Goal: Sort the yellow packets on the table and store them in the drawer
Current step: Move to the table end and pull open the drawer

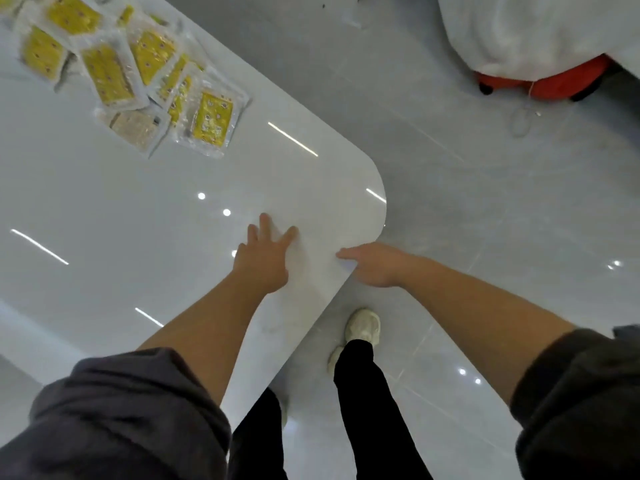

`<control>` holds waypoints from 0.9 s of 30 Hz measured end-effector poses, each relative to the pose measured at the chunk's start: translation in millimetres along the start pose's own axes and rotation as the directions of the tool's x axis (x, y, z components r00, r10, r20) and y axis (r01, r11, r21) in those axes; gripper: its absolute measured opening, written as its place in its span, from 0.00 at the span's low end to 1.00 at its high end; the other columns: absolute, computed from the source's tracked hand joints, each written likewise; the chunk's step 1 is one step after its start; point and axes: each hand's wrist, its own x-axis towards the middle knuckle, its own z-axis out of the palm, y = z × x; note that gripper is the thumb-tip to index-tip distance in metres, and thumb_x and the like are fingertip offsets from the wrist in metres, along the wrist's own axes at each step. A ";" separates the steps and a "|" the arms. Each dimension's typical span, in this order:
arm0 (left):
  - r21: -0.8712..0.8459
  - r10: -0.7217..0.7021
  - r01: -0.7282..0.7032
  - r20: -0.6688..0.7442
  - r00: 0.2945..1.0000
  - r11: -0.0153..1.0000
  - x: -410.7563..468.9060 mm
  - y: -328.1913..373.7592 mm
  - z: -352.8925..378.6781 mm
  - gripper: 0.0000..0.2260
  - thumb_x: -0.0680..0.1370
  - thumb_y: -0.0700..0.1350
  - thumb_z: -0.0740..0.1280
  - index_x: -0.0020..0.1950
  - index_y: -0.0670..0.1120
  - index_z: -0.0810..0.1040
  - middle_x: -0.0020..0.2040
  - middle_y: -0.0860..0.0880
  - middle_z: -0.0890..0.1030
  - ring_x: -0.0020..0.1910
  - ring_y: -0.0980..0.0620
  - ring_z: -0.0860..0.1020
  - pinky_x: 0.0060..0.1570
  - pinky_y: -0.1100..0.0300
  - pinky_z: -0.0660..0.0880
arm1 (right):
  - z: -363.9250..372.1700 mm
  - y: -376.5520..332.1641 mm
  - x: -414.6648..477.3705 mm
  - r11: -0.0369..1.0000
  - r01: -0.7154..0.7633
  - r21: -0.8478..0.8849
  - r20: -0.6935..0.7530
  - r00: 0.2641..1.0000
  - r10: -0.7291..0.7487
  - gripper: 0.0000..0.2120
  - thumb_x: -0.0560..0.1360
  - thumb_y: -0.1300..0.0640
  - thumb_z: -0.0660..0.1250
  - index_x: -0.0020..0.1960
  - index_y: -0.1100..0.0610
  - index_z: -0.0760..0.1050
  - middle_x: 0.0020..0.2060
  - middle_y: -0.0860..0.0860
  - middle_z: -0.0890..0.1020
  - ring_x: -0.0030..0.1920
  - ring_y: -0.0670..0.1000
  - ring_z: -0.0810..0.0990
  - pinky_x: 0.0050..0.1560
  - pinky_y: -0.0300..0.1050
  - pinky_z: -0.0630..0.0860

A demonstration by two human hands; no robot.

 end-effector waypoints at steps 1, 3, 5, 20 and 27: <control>-0.017 -0.020 0.021 0.078 0.997 1.000 5.2 11.2 -4.6 0.35 0.76 0.43 0.62 0.77 0.58 0.46 0.77 0.40 0.38 0.76 0.37 0.49 0.64 0.47 0.69 | -17.4 10.4 1.7 1.000 0.012 -0.007 -0.029 1.000 -0.013 0.27 0.80 0.60 0.56 0.78 0.51 0.54 0.78 0.48 0.53 0.77 0.51 0.54 0.75 0.48 0.54; -0.012 -0.065 0.069 0.192 0.979 0.998 15.0 24.9 -17.7 0.35 0.77 0.45 0.61 0.78 0.57 0.45 0.76 0.37 0.37 0.75 0.35 0.52 0.66 0.47 0.67 | -46.2 25.6 10.6 0.988 -0.023 -0.154 -0.142 0.990 0.001 0.29 0.80 0.60 0.56 0.78 0.52 0.51 0.78 0.49 0.47 0.78 0.51 0.47 0.75 0.51 0.56; -0.014 -0.075 0.080 0.242 0.968 0.997 23.2 29.5 -34.6 0.30 0.78 0.45 0.60 0.78 0.54 0.53 0.77 0.37 0.49 0.72 0.38 0.62 0.64 0.50 0.69 | -63.2 30.6 20.2 0.960 -0.054 -0.274 -0.164 0.986 0.008 0.31 0.79 0.60 0.55 0.79 0.55 0.46 0.78 0.51 0.41 0.78 0.51 0.42 0.74 0.54 0.57; -0.183 -0.171 0.206 0.188 0.967 0.961 87.5 61.3 -81.8 0.43 0.76 0.45 0.65 0.77 0.52 0.34 0.74 0.37 0.29 0.74 0.32 0.35 0.69 0.41 0.64 | -193.9 38.0 78.9 0.853 0.210 -0.479 0.036 0.975 -0.220 0.31 0.78 0.63 0.54 0.78 0.51 0.50 0.78 0.48 0.49 0.76 0.54 0.55 0.72 0.53 0.60; -0.230 -0.248 0.265 0.098 0.964 0.937 87.3 56.3 -108.1 0.25 0.77 0.45 0.58 0.74 0.51 0.59 0.75 0.40 0.57 0.70 0.41 0.64 0.59 0.53 0.72 | -225.0 42.3 97.8 0.770 0.331 -0.545 0.264 0.940 -0.216 0.37 0.77 0.66 0.56 0.79 0.47 0.44 0.76 0.38 0.37 0.64 0.53 0.74 0.50 0.46 0.71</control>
